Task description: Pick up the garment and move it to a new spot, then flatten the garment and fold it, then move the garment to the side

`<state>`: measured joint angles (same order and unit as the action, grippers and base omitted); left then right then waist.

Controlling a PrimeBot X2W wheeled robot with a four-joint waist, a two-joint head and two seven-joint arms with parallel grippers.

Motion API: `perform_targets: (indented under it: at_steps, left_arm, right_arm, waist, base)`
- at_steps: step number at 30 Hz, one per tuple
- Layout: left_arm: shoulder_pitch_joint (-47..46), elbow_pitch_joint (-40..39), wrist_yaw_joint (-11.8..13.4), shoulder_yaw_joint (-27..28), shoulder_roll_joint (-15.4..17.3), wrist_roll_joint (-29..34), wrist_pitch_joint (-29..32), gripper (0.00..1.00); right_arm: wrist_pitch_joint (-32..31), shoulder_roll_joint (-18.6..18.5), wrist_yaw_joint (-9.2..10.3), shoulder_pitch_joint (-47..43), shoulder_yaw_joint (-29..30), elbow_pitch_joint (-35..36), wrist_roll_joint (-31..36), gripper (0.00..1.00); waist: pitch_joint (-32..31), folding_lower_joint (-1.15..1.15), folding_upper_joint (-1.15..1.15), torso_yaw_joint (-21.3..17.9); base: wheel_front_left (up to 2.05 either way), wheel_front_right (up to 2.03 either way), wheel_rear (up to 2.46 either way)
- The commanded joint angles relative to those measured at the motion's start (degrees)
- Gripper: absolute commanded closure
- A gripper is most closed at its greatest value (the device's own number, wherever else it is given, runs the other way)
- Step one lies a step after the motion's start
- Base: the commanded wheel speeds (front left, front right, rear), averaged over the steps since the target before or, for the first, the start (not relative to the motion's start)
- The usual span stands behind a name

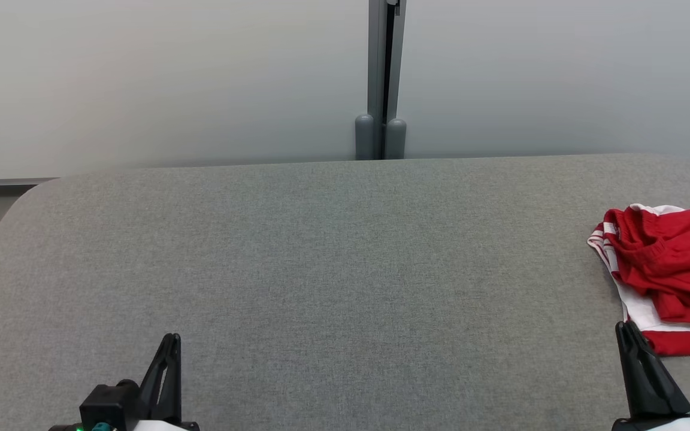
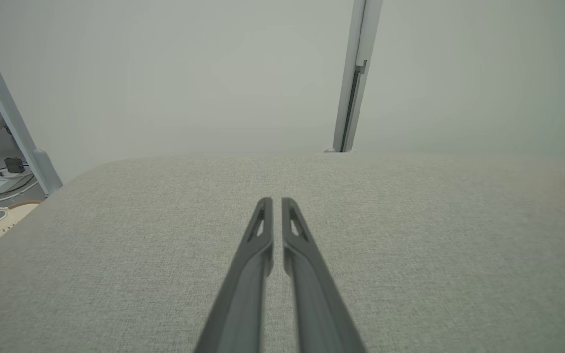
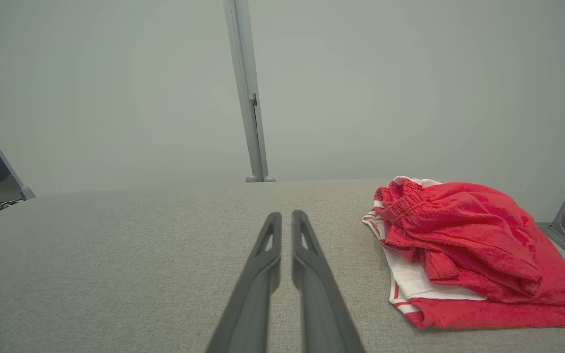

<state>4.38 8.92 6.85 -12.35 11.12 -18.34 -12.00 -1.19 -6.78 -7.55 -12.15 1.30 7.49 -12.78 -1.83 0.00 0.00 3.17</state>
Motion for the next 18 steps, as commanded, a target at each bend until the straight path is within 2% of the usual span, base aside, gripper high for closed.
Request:
perform_targets:
  at_steps: [1,18]
  left_arm:
    - [-0.61,-0.4,-0.36,0.52,0.04,-1.81,0.38,1.0]
    - [-2.98,0.95,-3.34,4.32,-1.56,-17.25,4.11,1.0]
  right_arm:
    - [0.12,-0.19,0.0,0.37,0.07,0.1,-1.96,1.0]
    - [-0.47,0.02,0.02,4.35,0.45,-4.48,-19.12,1.0]
  waist:
    - [0.02,0.0,0.0,-0.03]
    - [0.28,0.0,0.0,-0.44]
  base:
    - [0.0,0.0,0.0]
    - [0.0,0.0,0.0]
